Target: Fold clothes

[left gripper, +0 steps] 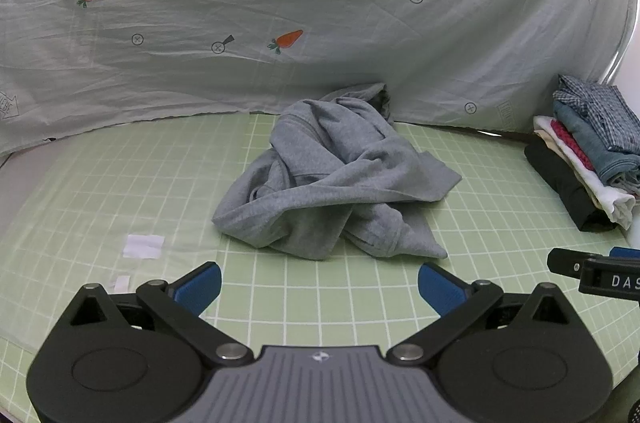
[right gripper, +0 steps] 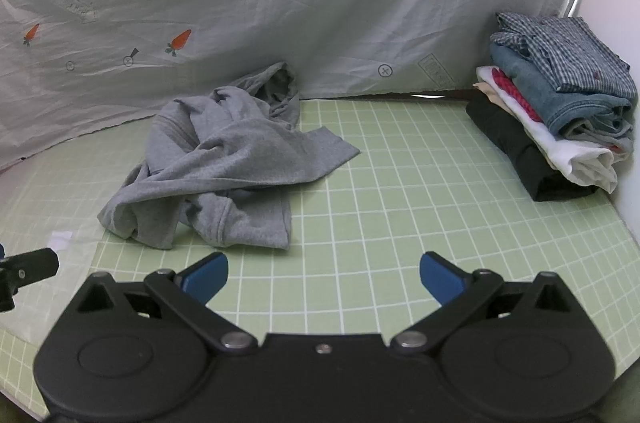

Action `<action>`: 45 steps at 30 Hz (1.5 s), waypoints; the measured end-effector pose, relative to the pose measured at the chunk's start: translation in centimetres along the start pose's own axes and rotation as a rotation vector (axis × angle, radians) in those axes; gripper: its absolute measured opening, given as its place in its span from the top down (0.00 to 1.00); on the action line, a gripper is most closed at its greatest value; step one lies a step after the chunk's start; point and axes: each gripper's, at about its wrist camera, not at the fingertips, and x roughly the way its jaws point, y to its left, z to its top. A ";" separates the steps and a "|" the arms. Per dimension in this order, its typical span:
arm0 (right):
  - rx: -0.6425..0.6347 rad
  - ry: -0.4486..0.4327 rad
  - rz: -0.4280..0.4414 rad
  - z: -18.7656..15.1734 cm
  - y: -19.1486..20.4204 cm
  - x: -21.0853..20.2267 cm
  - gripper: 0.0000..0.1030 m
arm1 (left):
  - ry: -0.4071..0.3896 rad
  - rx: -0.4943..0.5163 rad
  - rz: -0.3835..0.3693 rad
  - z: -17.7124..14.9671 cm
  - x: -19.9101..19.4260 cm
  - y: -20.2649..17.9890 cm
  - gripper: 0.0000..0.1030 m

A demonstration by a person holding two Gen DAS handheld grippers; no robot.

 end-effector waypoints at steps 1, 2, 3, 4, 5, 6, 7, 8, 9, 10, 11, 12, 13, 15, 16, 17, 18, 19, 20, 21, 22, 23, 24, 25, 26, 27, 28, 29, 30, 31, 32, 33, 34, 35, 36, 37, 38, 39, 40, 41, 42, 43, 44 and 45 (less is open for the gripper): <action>0.000 0.000 0.000 0.0 0.0 0.0 0.00 | 0.000 0.000 0.001 0.0 0.0 0.0 0.00; 0.000 0.000 -0.001 0.0 0.0 0.0 0.00 | 0.000 0.000 0.001 0.0 0.0 0.1 0.00; -0.001 0.000 -0.001 0.0 0.0 0.0 0.00 | -0.001 0.000 0.002 0.0 0.0 0.1 0.00; -0.001 0.000 -0.001 0.1 0.0 0.1 0.00 | -0.001 0.000 0.002 0.0 0.1 0.1 0.00; -0.001 0.000 -0.002 0.1 0.0 0.1 0.00 | -0.001 -0.001 0.003 0.0 0.1 0.2 0.00; -0.001 0.001 -0.002 0.1 0.1 0.1 0.00 | -0.001 -0.001 0.003 0.0 0.1 0.2 0.00; -0.002 0.001 -0.002 0.1 0.1 0.1 0.00 | -0.001 -0.001 0.004 0.0 0.1 0.2 0.00; -0.002 0.001 -0.003 0.1 0.1 0.1 0.00 | -0.002 -0.001 0.005 0.0 0.1 0.2 0.00; -0.002 0.001 -0.003 0.1 0.1 0.1 0.00 | -0.002 -0.001 0.005 0.0 0.1 0.3 0.00; -0.003 0.000 -0.004 0.1 0.1 0.2 0.00 | -0.002 -0.001 0.006 0.0 0.2 0.3 0.00; -0.003 0.000 -0.005 0.0 0.2 0.2 0.00 | -0.002 -0.001 0.006 0.0 0.2 0.3 0.00; -0.003 0.000 -0.005 0.0 0.2 0.2 0.00 | -0.002 -0.001 0.007 0.0 0.2 0.4 0.00; -0.004 0.000 -0.006 0.0 0.3 0.2 0.00 | -0.003 -0.001 0.007 -0.1 0.2 0.4 0.00; -0.004 0.000 -0.008 0.0 0.3 0.2 0.00 | -0.004 -0.001 0.006 -0.2 0.2 0.4 0.00; -0.003 0.000 -0.009 0.0 0.3 0.2 0.00 | -0.003 -0.001 0.005 -0.2 0.2 0.4 0.00; -0.003 -0.001 -0.009 0.0 0.4 0.2 0.00 | -0.003 -0.001 0.004 -0.2 0.2 0.5 0.00; -0.002 -0.001 -0.009 0.0 0.4 0.1 0.00 | -0.001 -0.002 0.005 -0.2 0.2 0.5 0.00; -0.003 0.000 -0.009 0.0 0.4 0.2 0.00 | 0.000 -0.003 0.005 -0.1 0.2 0.5 0.00; -0.003 0.000 -0.009 0.0 0.3 0.2 0.00 | 0.001 -0.003 0.006 -0.1 0.1 0.5 0.00; -0.002 0.001 -0.009 0.0 0.3 0.2 0.00 | 0.002 -0.003 0.005 -0.1 0.1 0.4 0.00; -0.001 0.000 -0.010 0.0 0.3 0.1 0.00 | 0.003 -0.002 0.005 -0.1 0.1 0.4 0.00; -0.001 0.000 -0.010 0.0 0.2 0.1 0.00 | 0.004 -0.002 0.005 -0.1 0.1 0.4 0.00; 0.000 0.001 -0.010 0.0 0.2 0.1 0.00 | 0.004 -0.002 0.005 -0.1 0.1 0.5 0.00; 0.000 0.002 -0.010 0.0 0.2 0.1 0.00 | 0.005 -0.003 0.005 -0.1 0.1 0.5 0.00; 0.000 0.003 -0.010 0.0 0.2 0.1 0.00 | 0.005 -0.005 0.006 -0.2 0.1 0.5 0.00; 0.000 0.003 -0.010 0.0 0.2 0.1 0.00 | 0.005 -0.006 0.006 -0.2 0.1 0.5 0.00; -0.001 0.003 -0.010 0.0 0.3 0.1 0.00 | 0.005 -0.007 0.007 -0.2 0.1 0.5 0.00; -0.001 0.003 -0.010 0.0 0.3 0.1 0.00 | 0.005 -0.009 0.008 -0.2 0.1 0.5 0.00; -0.002 0.003 -0.010 0.0 0.4 0.1 0.00 | 0.005 -0.010 0.007 -0.2 0.1 0.5 0.00; -0.004 0.004 -0.011 0.1 0.4 0.1 0.00 | 0.005 -0.011 0.007 -0.2 0.0 0.4 0.00; -0.004 0.004 -0.010 0.1 0.4 0.1 0.00 | 0.006 -0.011 0.007 -0.2 0.0 0.5 0.00; -0.005 0.004 -0.010 0.1 0.4 0.1 0.00 | 0.006 -0.011 0.007 -0.2 0.1 0.5 0.00; -0.006 0.003 -0.010 0.1 0.4 0.1 0.00 | 0.007 -0.012 0.007 -0.1 0.1 0.5 0.00; -0.006 0.004 -0.010 0.1 0.4 0.1 0.00 | 0.008 -0.012 0.007 -0.1 0.1 0.5 0.00; -0.007 0.003 -0.009 0.1 0.4 0.1 0.00 | 0.008 -0.012 0.007 -0.1 0.1 0.5 0.00; -0.007 0.003 -0.009 0.1 0.4 0.1 0.00 | 0.009 -0.012 0.006 -0.1 0.1 0.5 0.00; -0.007 0.003 -0.009 0.1 0.4 0.1 0.00 | 0.010 -0.012 0.006 -0.1 0.1 0.6 0.00; -0.007 0.004 -0.009 0.2 0.4 0.0 0.00 | 0.010 -0.012 0.006 0.0 0.1 0.6 0.00; -0.007 0.005 -0.008 0.2 0.3 0.0 0.00 | 0.011 -0.012 0.005 0.1 0.1 0.7 0.00; -0.006 0.005 -0.008 0.2 0.4 0.1 0.00 | 0.012 -0.012 0.005 0.1 0.2 0.7 0.00; -0.006 0.006 -0.008 0.2 0.4 0.1 0.00 | 0.013 -0.012 0.005 0.1 0.2 0.7 0.00; -0.006 0.007 -0.008 0.3 0.4 0.1 0.00 | 0.013 -0.012 0.005 0.1 0.2 0.7 0.00; -0.006 0.007 -0.008 0.3 0.4 0.1 0.00 | 0.013 -0.012 0.005 0.1 0.2 0.7 0.00; -0.005 0.007 -0.008 0.3 0.4 0.0 0.00 | 0.014 -0.012 0.005 0.1 0.2 0.7 0.00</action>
